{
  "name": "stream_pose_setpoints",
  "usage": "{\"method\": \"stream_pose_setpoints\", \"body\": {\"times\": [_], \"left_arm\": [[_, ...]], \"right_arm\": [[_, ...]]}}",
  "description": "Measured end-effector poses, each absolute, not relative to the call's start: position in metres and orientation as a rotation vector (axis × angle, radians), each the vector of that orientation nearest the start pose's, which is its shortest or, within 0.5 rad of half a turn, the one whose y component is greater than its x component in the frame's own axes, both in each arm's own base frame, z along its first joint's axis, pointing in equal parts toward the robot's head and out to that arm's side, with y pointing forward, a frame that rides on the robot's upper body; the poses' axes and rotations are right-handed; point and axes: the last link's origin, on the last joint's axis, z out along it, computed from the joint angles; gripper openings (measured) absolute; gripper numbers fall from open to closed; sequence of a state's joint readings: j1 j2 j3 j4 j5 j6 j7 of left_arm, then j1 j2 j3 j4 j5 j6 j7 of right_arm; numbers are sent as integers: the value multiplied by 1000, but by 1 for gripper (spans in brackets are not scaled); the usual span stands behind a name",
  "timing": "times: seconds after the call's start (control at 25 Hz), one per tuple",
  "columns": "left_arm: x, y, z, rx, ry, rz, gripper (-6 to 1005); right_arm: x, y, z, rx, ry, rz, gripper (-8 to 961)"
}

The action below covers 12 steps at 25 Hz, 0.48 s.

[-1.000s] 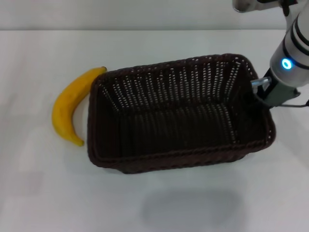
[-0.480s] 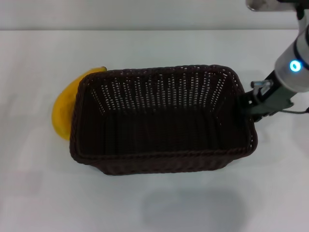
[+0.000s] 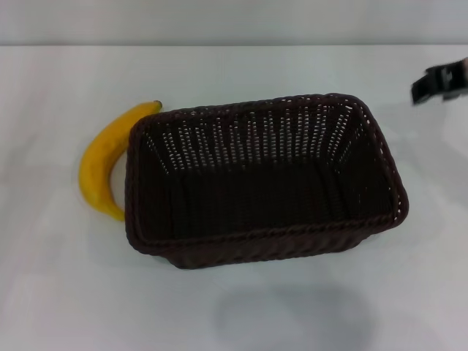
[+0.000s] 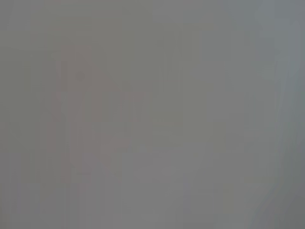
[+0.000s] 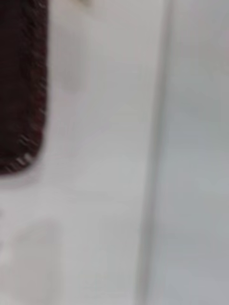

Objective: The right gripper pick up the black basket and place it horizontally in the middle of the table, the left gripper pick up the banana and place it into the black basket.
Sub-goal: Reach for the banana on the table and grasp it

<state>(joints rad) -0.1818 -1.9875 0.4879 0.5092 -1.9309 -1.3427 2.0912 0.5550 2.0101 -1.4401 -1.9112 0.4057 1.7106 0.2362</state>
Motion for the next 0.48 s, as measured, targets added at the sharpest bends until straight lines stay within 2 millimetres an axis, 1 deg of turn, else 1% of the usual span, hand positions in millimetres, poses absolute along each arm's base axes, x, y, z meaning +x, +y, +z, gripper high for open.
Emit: {"method": "stream_pose_setpoints", "body": {"times": [0.08,0.16,0.2,0.24,0.28,0.32,0.36,0.48], "left_arm": [[-393,276,144,-1650,-791,-890,865],[-388,287,155,-1711,-924,-864,865],[-385,294,160,-1735,-1014,-844,864],[-383,299,164,-1753,-1061,-815,863],[-380,307,170,-1777,-1152,-750,861],[-378,312,172,-1792,-1216,-704,860],[-374,317,175,-1813,-1282,-651,859],[-365,323,182,-1887,-1390,-523,860]], "right_arm": [[120,341,91,-1991,1187,-38,382],[135,346,100,-1968,1019,63,383],[139,347,102,-1959,977,86,383],[146,350,105,-1940,880,137,383],[153,351,106,-1923,814,173,383],[156,354,108,-1906,744,221,383],[163,356,108,-1885,683,260,384],[176,365,102,-1851,558,335,384]]}}
